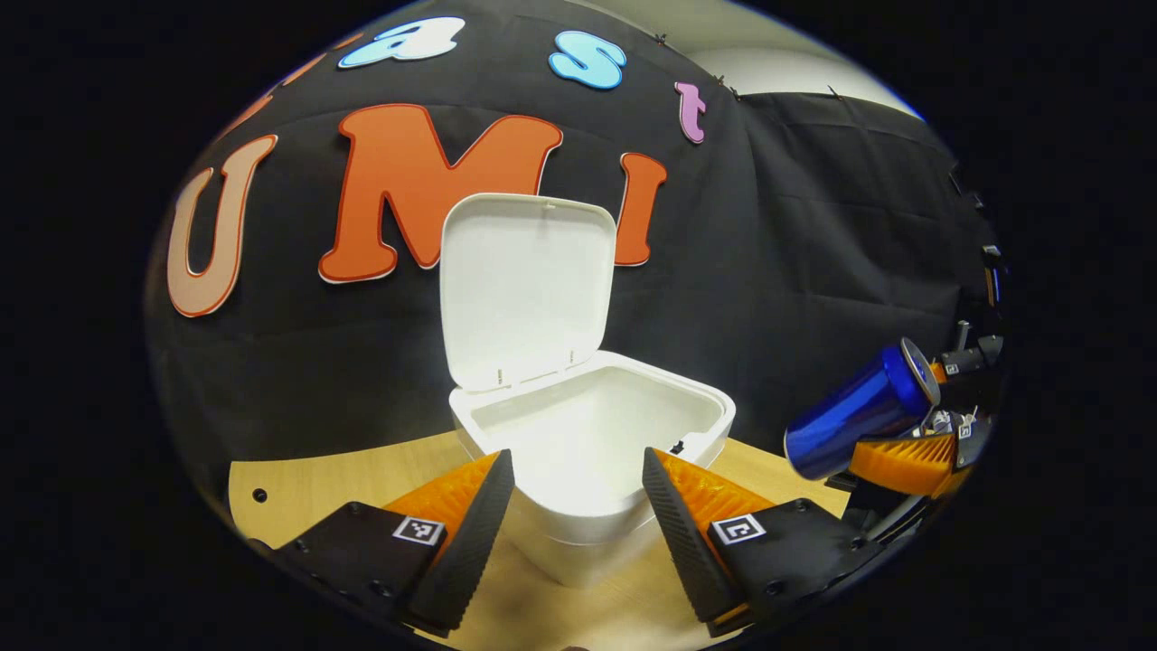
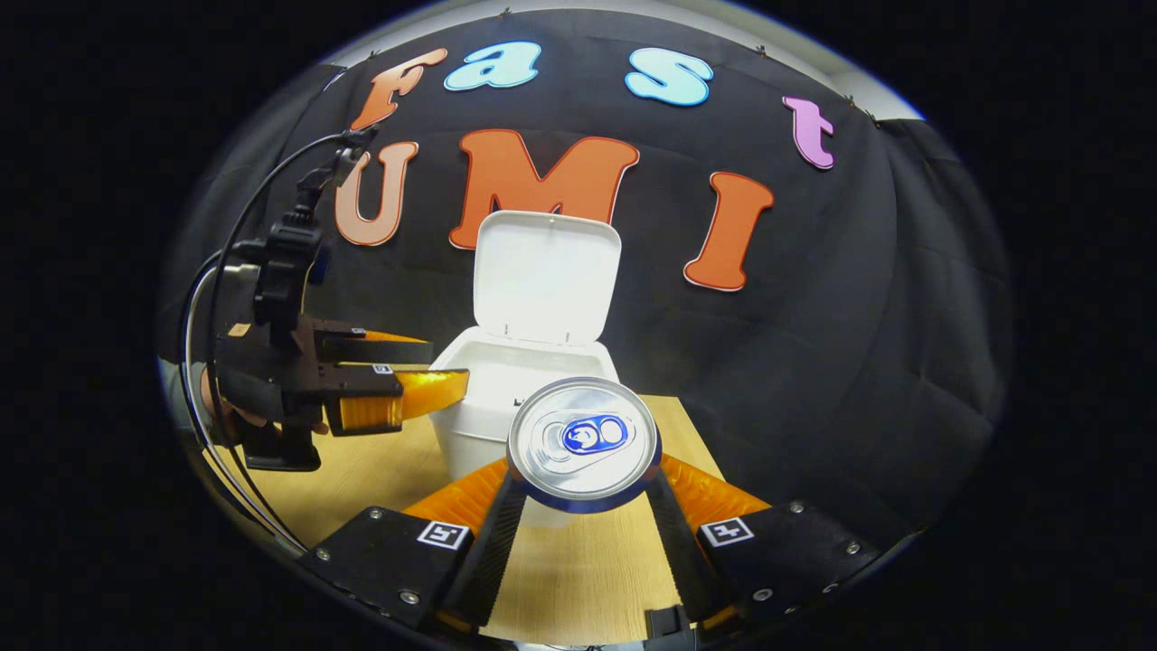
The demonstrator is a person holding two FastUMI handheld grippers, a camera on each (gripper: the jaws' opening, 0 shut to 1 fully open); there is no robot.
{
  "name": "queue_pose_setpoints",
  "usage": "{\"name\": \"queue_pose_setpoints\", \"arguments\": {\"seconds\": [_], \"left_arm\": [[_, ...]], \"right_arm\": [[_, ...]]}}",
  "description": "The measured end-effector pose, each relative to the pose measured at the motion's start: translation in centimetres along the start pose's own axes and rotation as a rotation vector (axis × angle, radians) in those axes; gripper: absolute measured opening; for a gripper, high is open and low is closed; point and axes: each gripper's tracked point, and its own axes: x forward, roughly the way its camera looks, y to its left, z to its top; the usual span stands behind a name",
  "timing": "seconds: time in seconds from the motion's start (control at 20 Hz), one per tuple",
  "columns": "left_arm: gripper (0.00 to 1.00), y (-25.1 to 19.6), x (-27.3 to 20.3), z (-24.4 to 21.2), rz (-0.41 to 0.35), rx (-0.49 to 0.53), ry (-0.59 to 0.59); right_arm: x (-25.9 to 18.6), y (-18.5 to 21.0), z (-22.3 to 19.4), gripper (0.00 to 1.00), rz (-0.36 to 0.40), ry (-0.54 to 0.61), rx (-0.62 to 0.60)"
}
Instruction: Press the lid of the desktop garbage bin to open it, pick up the crumpled paper on the desktop and throw it into the bin, then pick up the pop can on the desktop and drop it into the bin, and finally close the garbage bin lid.
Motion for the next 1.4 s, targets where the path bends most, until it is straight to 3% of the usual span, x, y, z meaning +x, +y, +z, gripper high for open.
{"name": "queue_pose_setpoints", "arguments": {"seconds": [0.75,1.4], "left_arm": [[0.92,4.5,-6.0,-1.6,0.165,0.034,-0.036],[0.92,11.2,-12.8,-3.0,0.457,-0.023,-0.058]], "right_arm": [[2.1,-1.0,5.3,0.78,0.041,-0.117,-0.042],[7.9,-0.3,5.9,0.78,0.137,-0.111,-0.071]]}}
